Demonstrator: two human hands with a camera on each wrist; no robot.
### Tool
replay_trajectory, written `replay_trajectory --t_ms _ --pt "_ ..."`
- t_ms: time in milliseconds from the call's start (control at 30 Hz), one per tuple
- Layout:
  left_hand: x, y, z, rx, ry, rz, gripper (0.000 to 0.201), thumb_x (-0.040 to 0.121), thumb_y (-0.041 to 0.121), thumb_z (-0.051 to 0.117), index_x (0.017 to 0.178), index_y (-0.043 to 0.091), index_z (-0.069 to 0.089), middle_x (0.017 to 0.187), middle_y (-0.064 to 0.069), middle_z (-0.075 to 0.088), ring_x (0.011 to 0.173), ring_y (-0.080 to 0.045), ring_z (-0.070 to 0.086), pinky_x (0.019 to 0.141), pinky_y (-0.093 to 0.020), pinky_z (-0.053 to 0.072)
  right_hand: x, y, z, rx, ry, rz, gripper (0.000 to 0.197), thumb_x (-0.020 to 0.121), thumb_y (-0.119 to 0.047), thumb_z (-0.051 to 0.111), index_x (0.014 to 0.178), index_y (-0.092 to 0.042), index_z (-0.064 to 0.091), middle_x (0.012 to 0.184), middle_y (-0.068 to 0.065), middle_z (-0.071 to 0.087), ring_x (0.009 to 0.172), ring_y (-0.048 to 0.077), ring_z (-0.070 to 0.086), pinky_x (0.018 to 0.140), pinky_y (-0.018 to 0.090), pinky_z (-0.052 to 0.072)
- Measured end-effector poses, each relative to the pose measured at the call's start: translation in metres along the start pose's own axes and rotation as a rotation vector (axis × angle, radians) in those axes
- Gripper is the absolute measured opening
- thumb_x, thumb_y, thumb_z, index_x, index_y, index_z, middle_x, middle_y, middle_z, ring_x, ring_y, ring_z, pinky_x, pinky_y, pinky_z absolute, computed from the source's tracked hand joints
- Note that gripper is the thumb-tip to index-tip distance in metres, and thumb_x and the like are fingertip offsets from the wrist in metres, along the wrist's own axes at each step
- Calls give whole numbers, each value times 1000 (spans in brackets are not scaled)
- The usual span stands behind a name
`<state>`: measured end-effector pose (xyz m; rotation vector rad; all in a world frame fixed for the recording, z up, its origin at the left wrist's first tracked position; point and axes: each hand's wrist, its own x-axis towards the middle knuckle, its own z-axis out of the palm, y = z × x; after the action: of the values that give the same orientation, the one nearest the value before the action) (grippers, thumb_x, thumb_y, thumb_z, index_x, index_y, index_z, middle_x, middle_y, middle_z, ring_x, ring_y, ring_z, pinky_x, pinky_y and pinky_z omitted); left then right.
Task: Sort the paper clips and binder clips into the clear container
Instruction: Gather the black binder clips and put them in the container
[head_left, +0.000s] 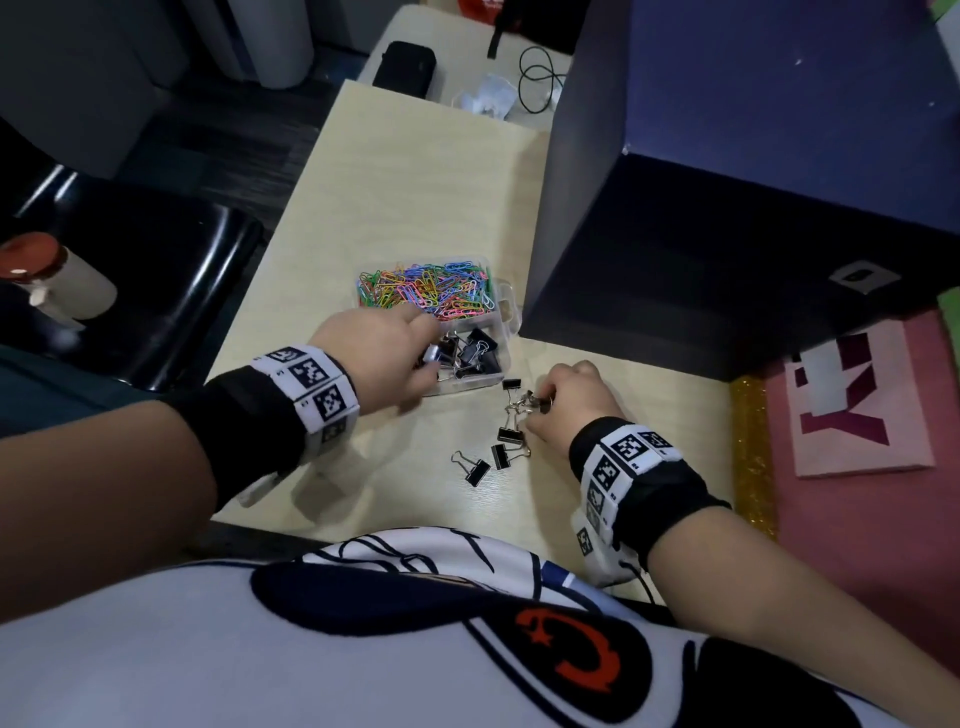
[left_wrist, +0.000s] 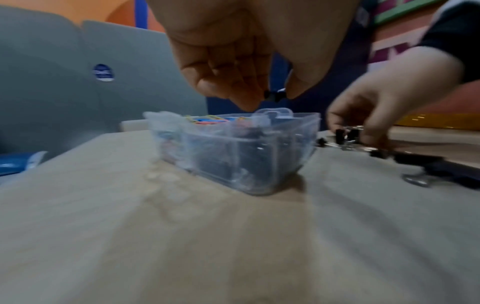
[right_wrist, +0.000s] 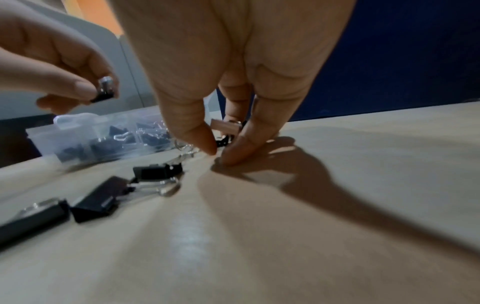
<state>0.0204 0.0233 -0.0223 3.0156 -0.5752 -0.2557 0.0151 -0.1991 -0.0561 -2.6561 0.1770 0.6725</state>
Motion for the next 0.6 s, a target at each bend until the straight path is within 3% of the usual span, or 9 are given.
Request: replay_trajectory --t_ms 67,133,200,267,333,400,433,500,600 --pt "1 -9 -2 1 2 -74 37 92 40 45 121 17 51 117 -6 56 97 -31 61 67 -33 43 1 -2 -4 36 19 16 23 79 -21 70 100 -17 61 116 0 43 78 13 50 74 22 38" --pt "0 -13 0 -13 42 -48 37 92 38 47 121 16 52 115 -7 57 94 -32 62 65 -34 44 2 -7 -11 86 75 8 23 78 -22 72 99 -17 63 116 1 45 80 14 50 75 21 38" --pt "-4 -10 5 -48 101 116 32 88 33 46 109 13 59 101 -10 62 78 -34 65 56 -35 48 4 -14 -18 149 169 -42 23 79 -23 72 99 -17 63 114 1 44 78 12 49 76 19 38" --pt "-12 -2 11 -14 41 323 33 79 33 39 92 14 63 82 -7 63 58 -30 63 44 -31 48 2 -23 -22 218 259 -145 21 80 -21 71 98 -16 63 110 -1 41 70 7 48 78 17 41" --pt "-20 10 20 30 -23 466 30 74 34 39 85 19 63 74 -2 60 54 -24 60 40 -25 45 -3 -35 -23 263 297 -287 22 80 -19 71 100 -15 63 107 -4 41 67 0 49 80 14 44" --pt "-23 24 27 77 -75 572 31 75 33 40 91 22 65 79 0 60 64 -21 62 45 -24 46 -5 -43 -20 265 280 -374 30 81 -24 71 109 -17 61 110 -3 45 78 3 54 85 17 46" --pt "-23 30 30 101 -125 609 34 79 32 40 102 23 64 89 -2 60 75 -22 62 53 -28 48 -4 -44 -19 244 281 -380 32 83 -28 68 112 -19 60 113 -2 46 88 8 55 88 21 45" --pt "-22 39 35 133 -273 609 39 89 30 39 128 31 47 113 -5 51 100 -26 53 70 -36 48 -2 -42 -18 175 292 -315 27 87 -30 61 112 -20 59 116 2 47 101 18 55 91 28 45" --pt "-18 42 37 155 -362 612 37 95 30 39 132 35 38 120 -5 42 107 -27 45 73 -37 45 3 -30 -14 -50 141 -153 26 90 -33 56 111 -19 56 118 4 45 105 25 54 87 31 43"
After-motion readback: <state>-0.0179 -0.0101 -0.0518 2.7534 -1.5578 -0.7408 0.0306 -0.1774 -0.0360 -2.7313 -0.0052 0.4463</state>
